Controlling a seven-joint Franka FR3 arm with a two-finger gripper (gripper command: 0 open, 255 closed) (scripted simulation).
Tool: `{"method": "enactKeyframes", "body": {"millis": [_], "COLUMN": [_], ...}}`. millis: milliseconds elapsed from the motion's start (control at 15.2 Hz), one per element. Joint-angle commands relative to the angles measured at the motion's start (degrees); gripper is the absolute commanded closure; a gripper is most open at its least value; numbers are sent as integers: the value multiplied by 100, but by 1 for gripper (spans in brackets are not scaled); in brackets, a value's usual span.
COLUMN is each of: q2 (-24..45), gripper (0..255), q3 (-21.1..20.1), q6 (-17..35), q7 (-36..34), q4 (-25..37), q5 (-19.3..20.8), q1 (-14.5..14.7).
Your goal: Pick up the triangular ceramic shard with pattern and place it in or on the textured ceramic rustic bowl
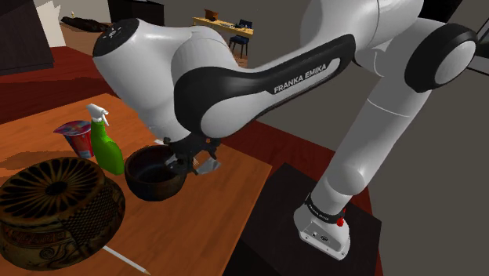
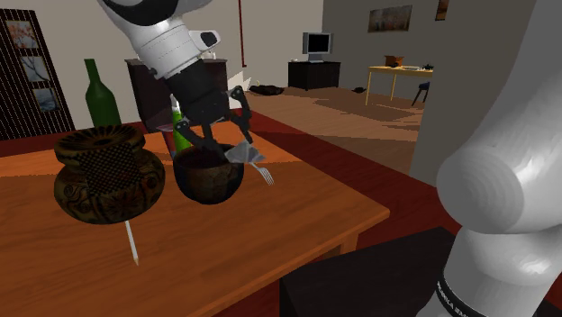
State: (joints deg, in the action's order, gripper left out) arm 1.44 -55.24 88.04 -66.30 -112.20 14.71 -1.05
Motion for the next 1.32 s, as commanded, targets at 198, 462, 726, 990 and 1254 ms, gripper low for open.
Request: {"method": "enactKeyframes", "body": {"millis": [198, 462, 726, 990, 1254], "q2": [-122, 538, 1797, 2902, 3453], "gripper": [255, 255, 255, 255, 255], "q3": [9, -36, 148, 513, 746], "q6": [-349, -713, -1277, -1913, -2118], "q7": [151, -39, -291, -193, -59], "q4": [303, 981, 2236, 3770, 4542], "q5": [-76, 382, 1242, 1979, 2318], "q1": [-15, 82, 625, 1400, 1816]}}
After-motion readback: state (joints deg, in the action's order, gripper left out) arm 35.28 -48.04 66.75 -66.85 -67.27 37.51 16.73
